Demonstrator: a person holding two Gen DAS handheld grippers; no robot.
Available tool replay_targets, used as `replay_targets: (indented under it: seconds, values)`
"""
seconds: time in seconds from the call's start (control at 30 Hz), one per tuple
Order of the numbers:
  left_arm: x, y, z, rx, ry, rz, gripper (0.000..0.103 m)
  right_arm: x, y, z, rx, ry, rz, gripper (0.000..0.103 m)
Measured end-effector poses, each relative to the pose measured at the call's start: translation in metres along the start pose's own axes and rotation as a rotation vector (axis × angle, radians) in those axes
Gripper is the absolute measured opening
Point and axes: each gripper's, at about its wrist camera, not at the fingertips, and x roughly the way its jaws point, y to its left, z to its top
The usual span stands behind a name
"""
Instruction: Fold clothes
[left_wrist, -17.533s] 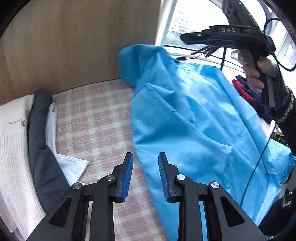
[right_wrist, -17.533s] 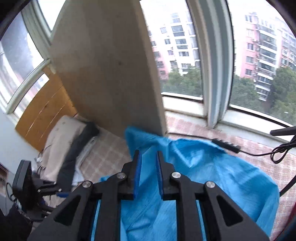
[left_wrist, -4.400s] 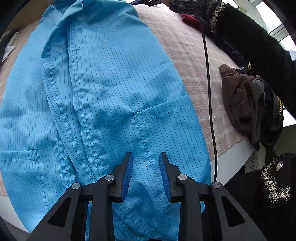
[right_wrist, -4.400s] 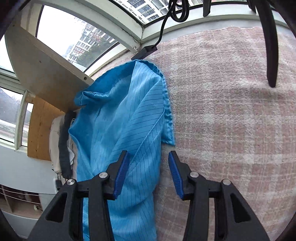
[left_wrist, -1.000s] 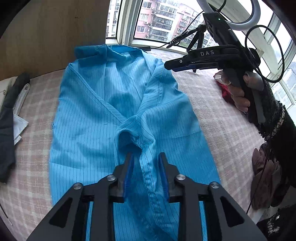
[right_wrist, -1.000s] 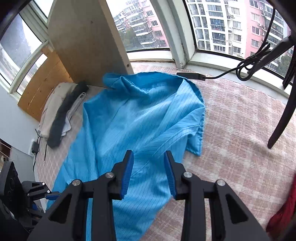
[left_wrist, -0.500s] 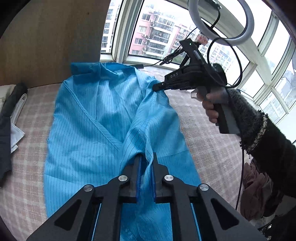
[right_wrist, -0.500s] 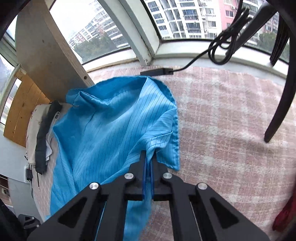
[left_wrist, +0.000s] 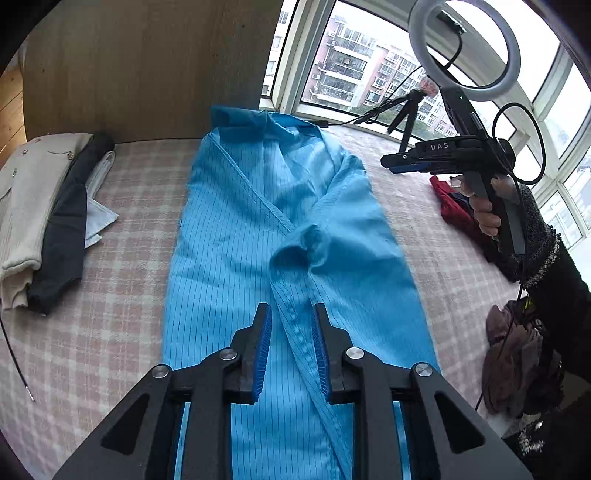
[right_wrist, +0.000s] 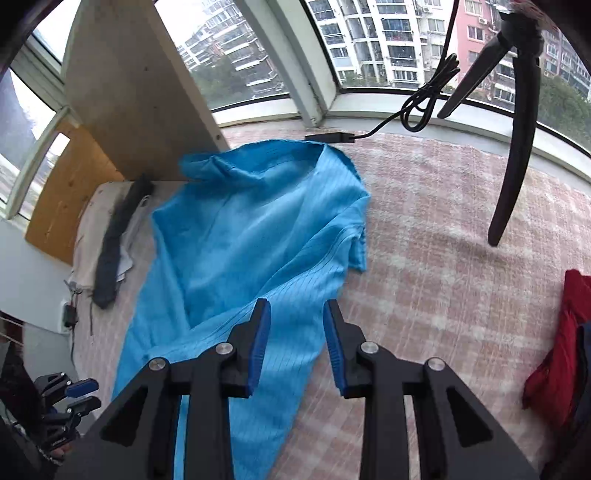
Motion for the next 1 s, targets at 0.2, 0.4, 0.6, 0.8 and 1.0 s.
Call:
replay_targets:
  seconds: [0.2,0.4,0.6,0.8,1.0]
  values:
    - [-0.030,-0.038,-0.069,0.041,0.107,-0.107,0.028,-0.063,0.031,-0.087,-0.061,0.030,0.082,0.034]
    - [-0.032,-0.082,-0.169,0.031,0.238,-0.142,0.028,-0.109,0.048,-0.212,-0.040,0.067,0.130,0.035]
    - [-0.028,-0.126,-0.235,0.124,0.276,-0.122,0.033,-0.097,0.074,-0.315,0.030,0.131,0.141,0.036]
    - [-0.020,-0.142,-0.247,0.248,0.192,-0.008,0.012,-0.070,0.102,-0.366,0.036,0.168,0.106,0.036]
    - [-0.050,-0.146,-0.269,0.337,0.139,0.130,0.012,-0.062,0.134,-0.364,-0.040,0.124,0.060,0.036]
